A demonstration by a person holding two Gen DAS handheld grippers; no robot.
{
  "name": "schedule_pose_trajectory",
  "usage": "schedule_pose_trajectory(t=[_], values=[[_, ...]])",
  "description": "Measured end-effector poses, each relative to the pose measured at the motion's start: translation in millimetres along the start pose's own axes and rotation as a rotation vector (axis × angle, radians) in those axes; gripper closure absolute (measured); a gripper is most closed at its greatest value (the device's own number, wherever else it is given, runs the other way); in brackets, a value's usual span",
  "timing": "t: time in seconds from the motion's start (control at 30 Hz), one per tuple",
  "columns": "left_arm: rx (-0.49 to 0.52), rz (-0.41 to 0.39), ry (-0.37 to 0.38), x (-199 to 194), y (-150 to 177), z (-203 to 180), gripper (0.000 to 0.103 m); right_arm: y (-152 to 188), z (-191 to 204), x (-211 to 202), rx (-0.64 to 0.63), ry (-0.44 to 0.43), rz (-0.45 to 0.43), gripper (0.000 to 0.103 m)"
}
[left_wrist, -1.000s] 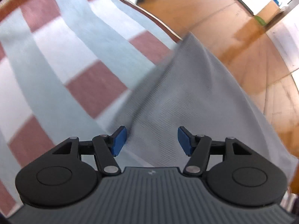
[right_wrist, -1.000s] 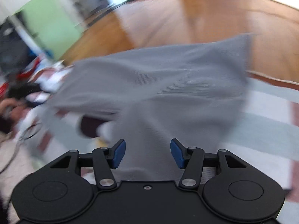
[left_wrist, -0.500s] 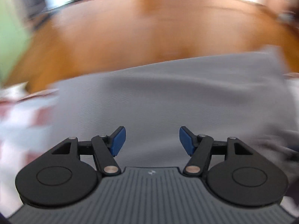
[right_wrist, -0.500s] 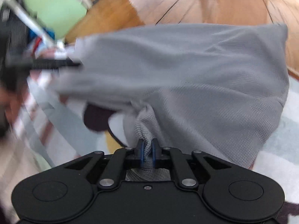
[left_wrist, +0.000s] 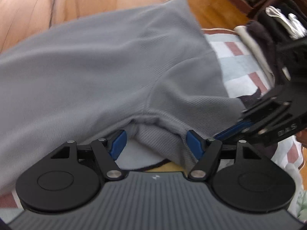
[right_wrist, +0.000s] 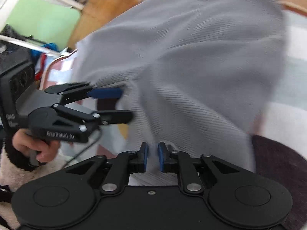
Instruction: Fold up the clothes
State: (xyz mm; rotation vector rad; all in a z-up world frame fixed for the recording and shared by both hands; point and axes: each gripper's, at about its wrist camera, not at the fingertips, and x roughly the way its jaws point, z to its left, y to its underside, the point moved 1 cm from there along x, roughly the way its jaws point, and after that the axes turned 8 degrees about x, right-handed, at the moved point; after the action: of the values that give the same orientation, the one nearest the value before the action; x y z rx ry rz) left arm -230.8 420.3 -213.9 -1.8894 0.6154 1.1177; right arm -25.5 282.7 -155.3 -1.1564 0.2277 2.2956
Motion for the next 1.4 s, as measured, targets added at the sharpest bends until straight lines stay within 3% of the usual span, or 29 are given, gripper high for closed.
schedule_pose_trajectory(t=[0.07,0.1,0.2,0.3,0.33,0.37,0.4,0.43,0.47,0.5,0.53,0.57,0.63,0.67,0.73,0.8,0.83,0.87,0.93,0.97,1.03,1.07,1.17,1.2,1.23,1.27,1.3,1.4], values=[[-0.042,0.033,0.041,0,8,4,0.034,14,-4,-25,0.002,0.034,-0.071,0.049],[-0.060,0.046,0.076,-1,13,6,0.034,22,-7,-39,0.001,0.038,-0.108,0.045],[-0.094,0.067,0.170,7,19,2,0.025,44,-26,-44,0.060,0.072,-0.102,0.042],[-0.025,0.050,0.152,15,11,-12,0.025,67,-48,-31,0.166,0.157,-0.121,0.039],[-0.013,0.038,0.153,14,9,-15,0.033,71,-50,-33,0.183,0.125,-0.172,0.033],[-0.002,0.026,0.155,13,7,-18,0.047,75,-52,-35,0.202,0.094,-0.220,0.033],[0.010,0.014,0.157,11,6,-20,0.085,76,-53,-33,0.229,0.075,-0.237,0.033],[0.022,0.002,0.158,10,4,-23,0.092,75,-50,-28,0.202,0.090,-0.228,0.045],[0.034,-0.010,0.160,9,3,-26,0.093,74,-46,-24,0.172,0.107,-0.220,0.077],[-0.014,-0.036,0.197,-2,3,-22,0.093,75,-40,-26,0.116,0.144,-0.218,0.092],[-0.069,-0.064,0.240,-14,4,-17,0.094,76,-33,-27,0.060,0.181,-0.215,0.094],[-0.125,-0.092,0.282,-25,5,-12,0.094,77,-27,-29,0.009,0.213,-0.212,0.094],[-0.253,-0.111,0.357,-42,15,6,0.093,80,-23,-42,0.031,0.174,-0.199,0.095],[-0.273,-0.092,0.337,-45,19,11,0.092,81,-22,-47,0.022,0.189,-0.184,0.096],[-0.180,-0.006,0.170,-37,23,8,0.078,81,-26,-49,0.012,0.235,-0.147,0.096],[-0.054,0.048,-0.022,-30,22,-4,0.074,80,-32,-50,0.028,0.251,-0.120,0.096],[0.016,0.053,-0.092,-30,20,-12,0.074,79,-36,-49,0.048,0.246,-0.112,0.095],[0.052,0.033,-0.109,-33,18,-19,0.073,76,-37,-46,0.069,0.231,-0.109,0.090],[0.058,-0.036,-0.011,-43,11,-24,0.057,78,-42,-54,0.107,0.203,-0.165,0.084],[0.050,-0.068,0.049,-48,9,-25,0.054,78,-43,-60,0.122,0.183,-0.210,0.065],[0.068,-0.103,0.088,-52,6,-29,0.052,80,-47,-71,0.152,0.155,-0.313,0.037],[0.081,-0.111,0.085,-51,6,-30,0.052,80,-49,-75,0.166,0.148,-0.365,0.035],[0.122,-0.129,0.067,-44,5,-35,0.052,76,-58,-60,0.185,0.167,-0.349,0.035],[0.136,-0.136,0.061,-42,5,-37,0.052,75,-61,-50,0.197,0.154,-0.311,0.036],[0.168,-0.147,0.035,-41,4,-41,0.052,73,-63,-40,0.208,0.140,-0.275,0.046],[0.203,-0.158,0.007,-41,3,-45,0.052,73,-61,-34,0.211,0.116,-0.261,0.076],[0.252,-0.171,-0.030,-40,3,-53,0.051,73,-57,-30,0.206,0.107,-0.272,0.094],[0.302,-0.209,-0.006,-41,0,-64,0.045,70,-42,-38,0.181,0.089,-0.356,0.096]])
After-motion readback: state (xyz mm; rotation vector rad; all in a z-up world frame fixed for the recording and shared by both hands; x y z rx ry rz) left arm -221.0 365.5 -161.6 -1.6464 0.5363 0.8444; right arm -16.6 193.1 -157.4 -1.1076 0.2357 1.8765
